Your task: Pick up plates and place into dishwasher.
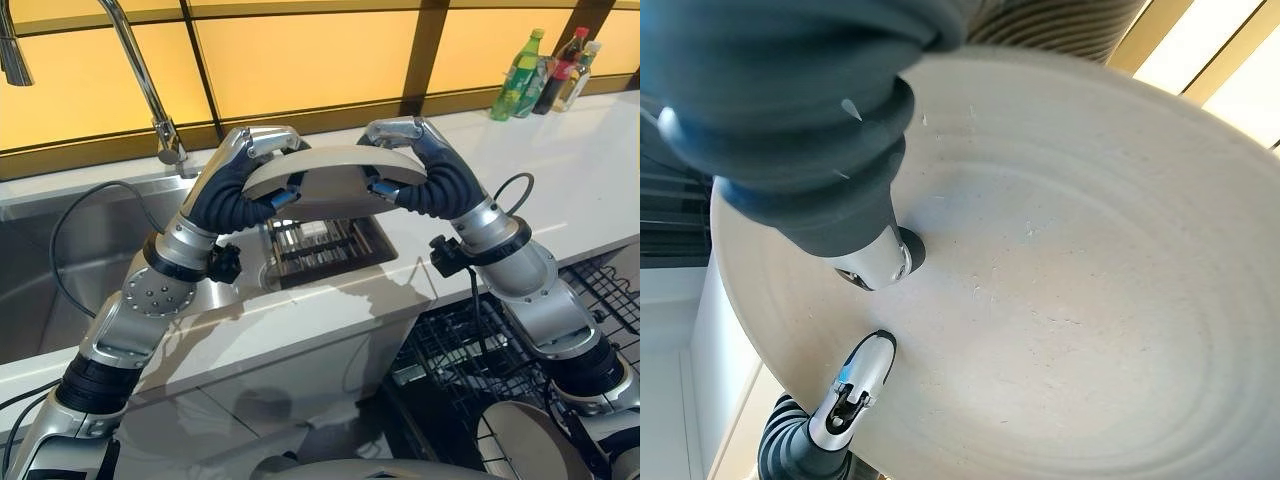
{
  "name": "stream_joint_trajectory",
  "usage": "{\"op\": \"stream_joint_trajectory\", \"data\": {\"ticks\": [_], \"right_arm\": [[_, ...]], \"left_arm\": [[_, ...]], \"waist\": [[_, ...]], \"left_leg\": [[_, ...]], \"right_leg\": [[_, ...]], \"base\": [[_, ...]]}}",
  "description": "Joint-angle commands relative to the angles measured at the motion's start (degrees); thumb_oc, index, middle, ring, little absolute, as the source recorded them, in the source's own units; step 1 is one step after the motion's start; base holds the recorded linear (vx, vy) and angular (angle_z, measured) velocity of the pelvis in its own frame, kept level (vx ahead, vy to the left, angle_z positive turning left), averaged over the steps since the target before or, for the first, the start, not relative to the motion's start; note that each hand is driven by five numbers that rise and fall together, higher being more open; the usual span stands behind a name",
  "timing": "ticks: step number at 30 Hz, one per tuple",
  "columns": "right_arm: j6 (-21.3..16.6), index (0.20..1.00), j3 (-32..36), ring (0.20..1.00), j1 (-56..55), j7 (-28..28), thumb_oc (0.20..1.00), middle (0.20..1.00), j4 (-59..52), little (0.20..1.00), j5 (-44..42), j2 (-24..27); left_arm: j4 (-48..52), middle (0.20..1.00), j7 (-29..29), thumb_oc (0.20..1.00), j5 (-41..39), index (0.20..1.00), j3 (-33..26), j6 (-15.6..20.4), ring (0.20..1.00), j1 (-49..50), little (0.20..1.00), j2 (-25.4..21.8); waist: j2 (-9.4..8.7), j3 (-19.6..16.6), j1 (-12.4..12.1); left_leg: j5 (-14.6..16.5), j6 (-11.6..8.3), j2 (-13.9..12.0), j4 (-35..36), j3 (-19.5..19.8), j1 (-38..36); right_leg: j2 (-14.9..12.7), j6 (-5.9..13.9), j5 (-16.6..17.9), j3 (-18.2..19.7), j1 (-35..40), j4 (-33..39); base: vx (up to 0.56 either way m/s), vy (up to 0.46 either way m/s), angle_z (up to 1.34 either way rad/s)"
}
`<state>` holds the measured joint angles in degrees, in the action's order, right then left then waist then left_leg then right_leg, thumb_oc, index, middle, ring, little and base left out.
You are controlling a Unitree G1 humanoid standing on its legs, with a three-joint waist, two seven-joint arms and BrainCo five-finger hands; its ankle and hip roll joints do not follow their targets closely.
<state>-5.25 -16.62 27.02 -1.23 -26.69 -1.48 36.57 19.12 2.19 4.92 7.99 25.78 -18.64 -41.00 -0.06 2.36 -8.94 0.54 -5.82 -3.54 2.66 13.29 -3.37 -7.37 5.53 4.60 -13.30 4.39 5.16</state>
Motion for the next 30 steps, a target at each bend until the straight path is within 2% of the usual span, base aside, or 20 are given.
{"op": "stream_joint_trajectory", "data": {"ticks": [1,8,9,10,11,13,16,20,26,30], "right_arm": [[1.01,0.2,-1.31,0.2,2.89,-0.47,0.2,0.2,-0.38,0.2,-2.05,0.35],[0.11,0.2,2.18,0.2,1.28,3.89,0.2,0.2,0.92,0.2,-1.09,-0.32],[-0.02,0.2,2.93,0.2,0.72,4.4,0.2,0.2,1.29,0.2,-0.82,-0.22],[-0.2,0.2,3.68,0.2,0.05,4.84,0.2,0.2,1.55,0.2,-0.61,-0.04],[-0.54,0.2,4.79,0.2,-0.76,5.45,0.2,0.2,2.02,0.2,-0.44,0.46],[-1.18,0.2,6.9,0.2,-2.28,6.24,0.2,0.2,2.55,0.2,-0.59,1.88],[-1.98,0.2,10.07,0.2,-5.22,6.04,0.2,0.2,2.96,0.2,1.49,1.06],[-1.64,0.2,13.44,0.2,-7.14,8.0,0.2,0.2,3.61,0.2,2.61,2.3],[-2.18,0.2,16.94,0.2,-8.77,9.51,0.2,0.2,3.99,0.2,3.76,3.62],[-1.56,0.2,19.63,0.2,-9.89,13.41,0.2,0.2,6.21,0.2,7.35,5.97]], "left_arm": [[2.03,0.2,3.49,0.2,-1.16,0.2,-0.38,1.16,0.2,-3.6,0.2,1.11],[-0.39,0.2,6.77,0.2,-2.43,0.2,-2.0,-2.72,0.2,-1.33,0.2,2.34],[-0.8,0.533,7.52,0.533,-1.76,0.533,-2.81,-3.37,0.533,-0.73,0.533,2.41],[-1.22,1.0,7.72,1.0,-0.43,1.0,-3.75,-4.04,1.0,-0.15,1.0,2.34],[-1.66,1.0,10.64,1.0,0.87,1.0,-4.92,-4.46,1.0,0.24,1.0,1.58],[-3.63,1.0,15.6,1.0,-2.1,1.0,-7.66,-5.3,1.0,0.67,1.0,0.34],[-6.58,1.0,19.37,1.0,-5.95,1.0,-13.08,-5.16,1.0,2.95,1.0,2.1],[-5.99,1.0,23.75,1.0,-3.87,1.0,-17.27,-7.79,1.0,5.12,1.0,3.01],[-6.55,1.0,26.67,1.0,-5.2,1.0,-21.59,-8.25,1.0,7.99,1.0,3.76],[-7.06,1.0,26.47,1.0,-5.7,1.0,-22.19,-9.25,1.0,8.97,1.0,3.1]], "waist": [[-1.0,-2.31,0.13],[-0.95,-2.24,0.58],[-0.94,-2.31,0.64],[-0.94,-2.42,0.72],[-0.94,-2.55,0.96],[-0.98,-2.82,1.31],[-0.68,-2.97,1.93],[-0.73,-3.0,2.83],[-0.56,-2.88,4.0],[-0.65,-2.79,4.8]], "left_leg": [[-4.64,1.29,0.6,1.96,-1.52,2.35],[-4.52,1.29,0.29,2.03,-2.42,1.94],[-4.53,1.29,0.23,2.06,-2.59,1.87],[-4.54,1.29,0.19,2.12,-2.79,1.81],[-4.6,1.22,0.11,2.19,-3.15,1.79],[-4.65,1.16,-0.05,2.27,-3.62,1.73],[-4.68,1.18,-0.4,2.31,-4.32,1.81],[-4.6,0.85,-0.79,2.28,-4.91,1.85],[-4.0,0.58,-1.24,1.98,-6.41,1.43],[-3.39,0.76,-1.08,1.7,-7.38,0.87]], "right_leg": [[-2.89,2.08,-3.13,1.77,1.88,-3.32],[-2.79,2.0,-3.16,2.15,1.88,-3.49],[-2.78,1.98,-3.13,2.22,1.91,-3.43],[-2.7,1.95,-3.08,2.36,1.95,-3.32],[-2.69,2.09,-2.94,2.55,1.92,-3.2],[-2.7,2.06,-2.8,2.67,1.88,-2.96],[-2.52,1.91,-2.65,3.36,1.53,-2.79],[-2.3,1.72,-2.35,4.23,1.24,-2.31],[-2.26,1.54,-1.79,5.84,0.9,-1.51],[-2.47,1.7,-1.52,6.78,0.83,-1.48]], "base": [[-0.03,0.006,0.04],[0.0,0.0,0.0],[0.0,0.0,0.0],[0.0,0.0,0.0],[0.0,0.0,0.0],[0.0,0.0,0.0],[0.0,-0.014,-0.04],[0.0,-0.031,-0.07],[0.01,0.002,-0.17],[0.05,0.043,-0.26]]}}
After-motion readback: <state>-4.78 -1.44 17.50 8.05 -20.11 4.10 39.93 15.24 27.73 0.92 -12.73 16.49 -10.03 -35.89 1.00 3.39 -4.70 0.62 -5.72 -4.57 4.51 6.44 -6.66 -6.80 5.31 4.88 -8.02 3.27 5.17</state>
